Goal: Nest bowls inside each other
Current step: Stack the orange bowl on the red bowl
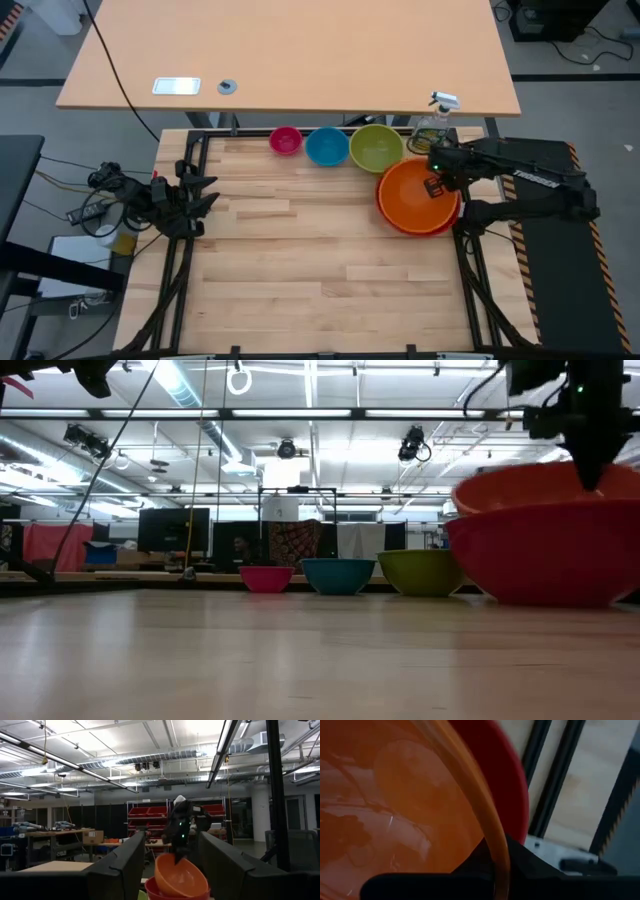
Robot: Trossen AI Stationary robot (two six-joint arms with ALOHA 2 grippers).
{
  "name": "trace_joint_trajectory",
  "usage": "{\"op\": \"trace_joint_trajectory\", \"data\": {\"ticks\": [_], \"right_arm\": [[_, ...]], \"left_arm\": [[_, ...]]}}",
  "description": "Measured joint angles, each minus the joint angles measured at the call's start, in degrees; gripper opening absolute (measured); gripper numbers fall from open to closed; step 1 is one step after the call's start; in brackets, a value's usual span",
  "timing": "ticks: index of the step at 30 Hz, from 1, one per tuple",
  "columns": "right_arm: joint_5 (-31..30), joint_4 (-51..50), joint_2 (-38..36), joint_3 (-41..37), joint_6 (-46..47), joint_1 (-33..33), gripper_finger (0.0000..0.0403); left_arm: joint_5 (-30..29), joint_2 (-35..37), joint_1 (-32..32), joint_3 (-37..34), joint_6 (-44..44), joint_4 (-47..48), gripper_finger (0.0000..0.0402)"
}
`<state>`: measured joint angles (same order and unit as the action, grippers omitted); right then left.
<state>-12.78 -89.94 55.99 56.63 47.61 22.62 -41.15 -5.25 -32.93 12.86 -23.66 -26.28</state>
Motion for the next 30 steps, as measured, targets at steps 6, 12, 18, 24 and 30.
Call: {"op": "trace_joint_trajectory", "data": {"ticks": [6, 12, 18, 24, 30], "right_arm": [[6.84, 2.46, 4.73, -4.57, -1.35, -0.28, 0.0026], [9.41, 6.19, 8.43, -4.78, -2.73, -2.49, 0.0027], [9.44, 7.60, 11.29, -4.62, -4.54, -4.19, 0.0039], [10.87, 10.78, 15.13, -4.64, -7.69, -5.68, 0.0107], [13.51, 8.61, 19.45, -4.05, -7.95, -5.78, 0.0206]], "left_arm": [[0.00, -0.01, 0.01, 0.00, -0.02, -0.01, 0.0189], [-0.02, -0.01, 0.01, 0.00, 0.02, -0.01, 0.0189], [-0.02, 0.01, 0.00, 0.00, 0.04, -0.01, 0.0189], [-0.02, 0.00, 0.02, 0.00, 0.05, 0.00, 0.0189], [-0.02, 0.01, 0.02, 0.00, 0.00, -0.01, 0.0189]]}}
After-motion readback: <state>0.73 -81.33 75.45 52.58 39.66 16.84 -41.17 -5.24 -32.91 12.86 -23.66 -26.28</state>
